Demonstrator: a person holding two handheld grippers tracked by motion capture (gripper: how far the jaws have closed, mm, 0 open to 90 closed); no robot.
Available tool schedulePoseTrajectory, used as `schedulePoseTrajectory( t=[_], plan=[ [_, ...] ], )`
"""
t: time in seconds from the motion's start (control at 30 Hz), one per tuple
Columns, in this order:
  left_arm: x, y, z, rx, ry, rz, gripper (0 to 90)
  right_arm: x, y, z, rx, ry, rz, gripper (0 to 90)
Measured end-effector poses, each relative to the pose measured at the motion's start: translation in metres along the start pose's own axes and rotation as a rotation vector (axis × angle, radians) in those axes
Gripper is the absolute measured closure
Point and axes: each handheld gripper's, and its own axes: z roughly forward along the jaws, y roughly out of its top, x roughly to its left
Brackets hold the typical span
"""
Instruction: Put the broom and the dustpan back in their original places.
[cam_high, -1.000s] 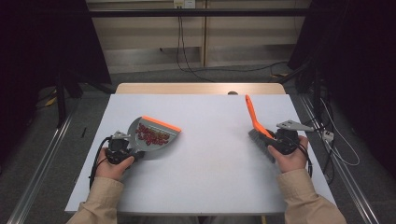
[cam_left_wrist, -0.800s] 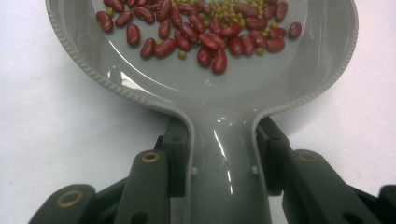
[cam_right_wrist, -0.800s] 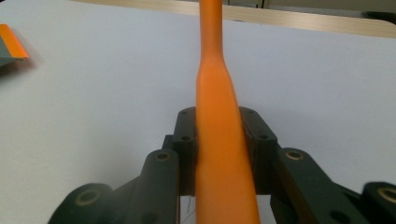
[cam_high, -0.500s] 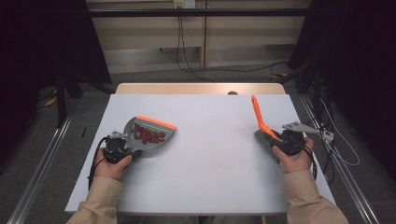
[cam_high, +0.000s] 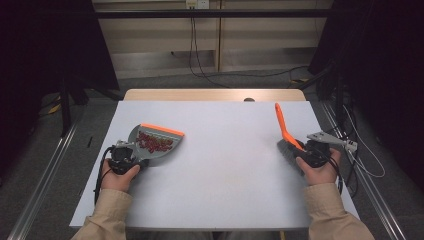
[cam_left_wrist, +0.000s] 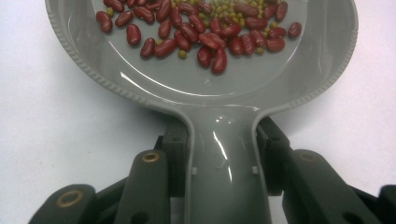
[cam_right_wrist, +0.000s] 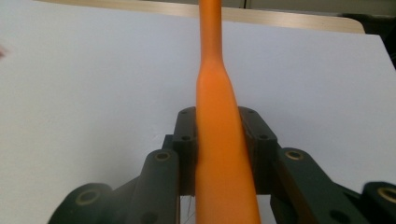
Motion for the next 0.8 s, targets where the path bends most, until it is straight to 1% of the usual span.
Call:
schedulePoseTrajectory(
  t=[0.07, 0.1, 0.17, 0.3, 0.33, 0.37, 0.4, 0.43, 0.6, 0.67, 0.73, 0.8],
  plan=[
    [0.002, 0.000, 0.000, 0.004, 0.008, -0.002, 64.0, -0.004, -0.001, -0.001, 0.000, -0.015, 0.004, 71.0],
    [0.001, 0.000, 0.000, -0.003, 0.005, -0.016, 64.0, -0.006, -0.001, -0.001, 0.001, -0.024, 0.000, 71.0],
    [0.002, 0.000, 0.000, -0.005, 0.009, -0.019, 64.0, -0.010, -0.002, -0.003, -0.001, -0.041, 0.001, 71.0],
    [0.003, 0.000, 0.001, -0.003, 0.009, -0.027, 63.8, -0.014, -0.005, -0.004, 0.007, -0.085, -0.023, 71.0],
    [0.002, -0.001, 0.001, -0.009, 0.007, -0.034, 63.7, -0.015, -0.006, -0.004, 0.007, -0.097, -0.028, 71.0],
    [0.002, -0.001, 0.002, -0.010, 0.008, -0.035, 63.6, -0.015, -0.006, -0.004, 0.006, -0.102, -0.034, 70.9],
    [0.002, -0.001, 0.002, -0.014, 0.014, -0.031, 63.5, -0.015, -0.007, -0.004, 0.004, -0.106, -0.030, 71.0],
    [0.002, -0.001, 0.001, -0.013, 0.014, -0.025, 63.1, -0.015, -0.007, -0.004, 0.008, -0.107, -0.025, 70.9],
    [0.001, -0.002, 0.001, -0.023, -0.017, -0.055, 59.7, -0.010, -0.009, -0.003, 0.015, -0.094, -0.017, 70.7],
    [-0.001, -0.003, 0.001, -0.029, -0.014, -0.042, 57.0, -0.008, -0.009, -0.002, 0.017, -0.090, -0.014, 70.7],
    [-0.003, -0.003, 0.000, -0.027, -0.029, -0.051, 53.4, -0.006, -0.009, -0.002, 0.020, -0.088, -0.018, 70.5],
    [-0.006, -0.003, 0.000, -0.029, -0.028, -0.050, 50.7, -0.004, -0.009, -0.002, 0.017, -0.085, -0.013, 70.3]
  ],
)
